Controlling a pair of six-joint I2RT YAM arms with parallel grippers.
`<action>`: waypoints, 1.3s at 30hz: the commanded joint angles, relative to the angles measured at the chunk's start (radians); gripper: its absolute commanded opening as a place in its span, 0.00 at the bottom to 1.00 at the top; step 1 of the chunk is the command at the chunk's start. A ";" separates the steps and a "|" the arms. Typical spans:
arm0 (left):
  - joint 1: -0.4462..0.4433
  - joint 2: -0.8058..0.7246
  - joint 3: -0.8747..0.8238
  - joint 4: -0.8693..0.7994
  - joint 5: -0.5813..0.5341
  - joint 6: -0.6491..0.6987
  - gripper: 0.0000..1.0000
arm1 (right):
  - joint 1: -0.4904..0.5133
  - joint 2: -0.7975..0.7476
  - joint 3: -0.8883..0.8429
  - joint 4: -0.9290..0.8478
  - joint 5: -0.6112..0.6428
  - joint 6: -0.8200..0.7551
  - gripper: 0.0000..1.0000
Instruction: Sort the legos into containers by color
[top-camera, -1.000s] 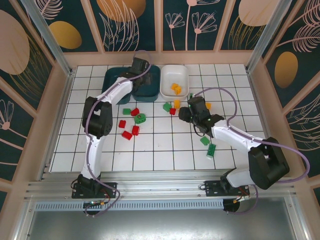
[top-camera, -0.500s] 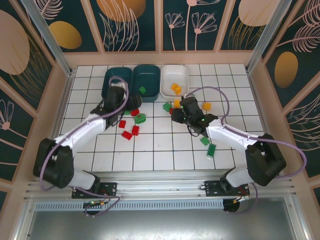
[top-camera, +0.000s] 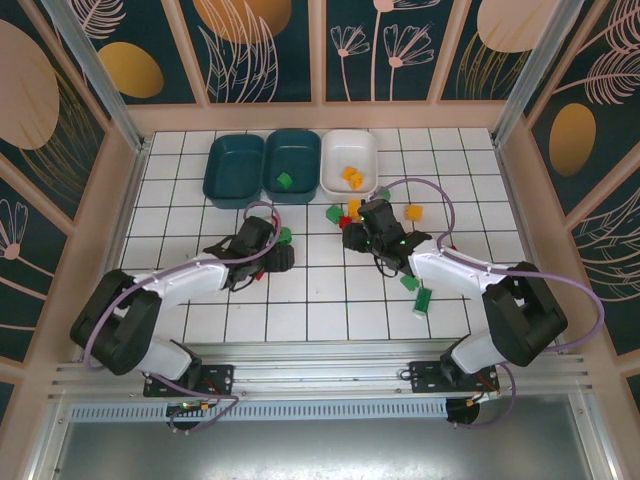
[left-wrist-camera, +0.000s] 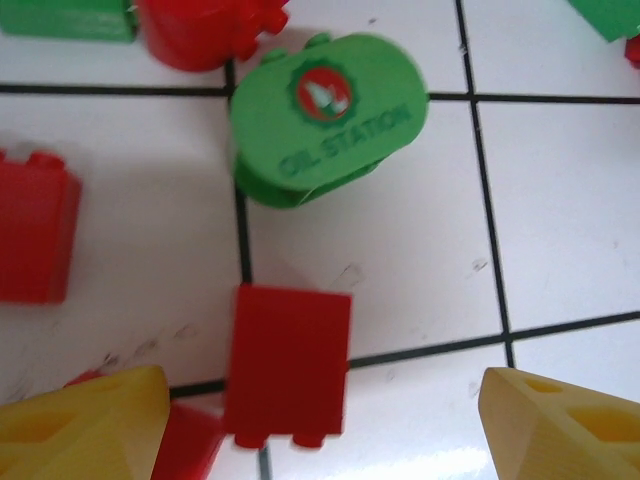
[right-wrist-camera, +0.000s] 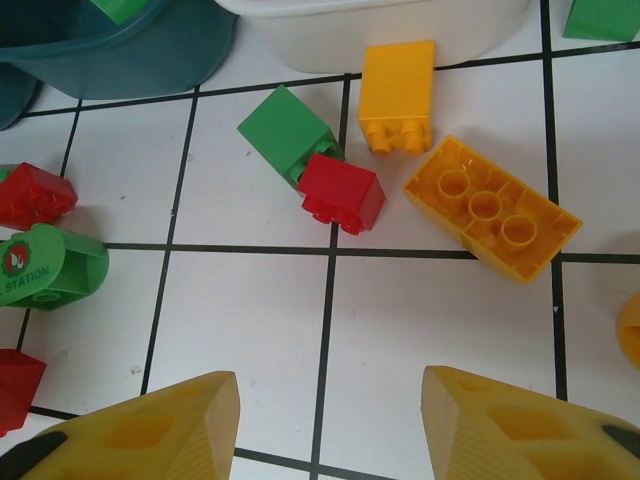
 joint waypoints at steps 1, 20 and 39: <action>-0.003 0.067 0.051 -0.012 -0.049 0.039 0.71 | 0.007 -0.016 -0.012 0.013 0.029 0.010 0.52; -0.023 0.189 0.098 -0.067 -0.064 0.081 0.22 | -0.007 -0.053 0.003 -0.010 0.058 -0.002 0.51; 0.365 0.261 0.616 -0.075 -0.167 0.066 0.06 | -0.051 0.122 0.166 0.080 -0.089 -0.060 0.52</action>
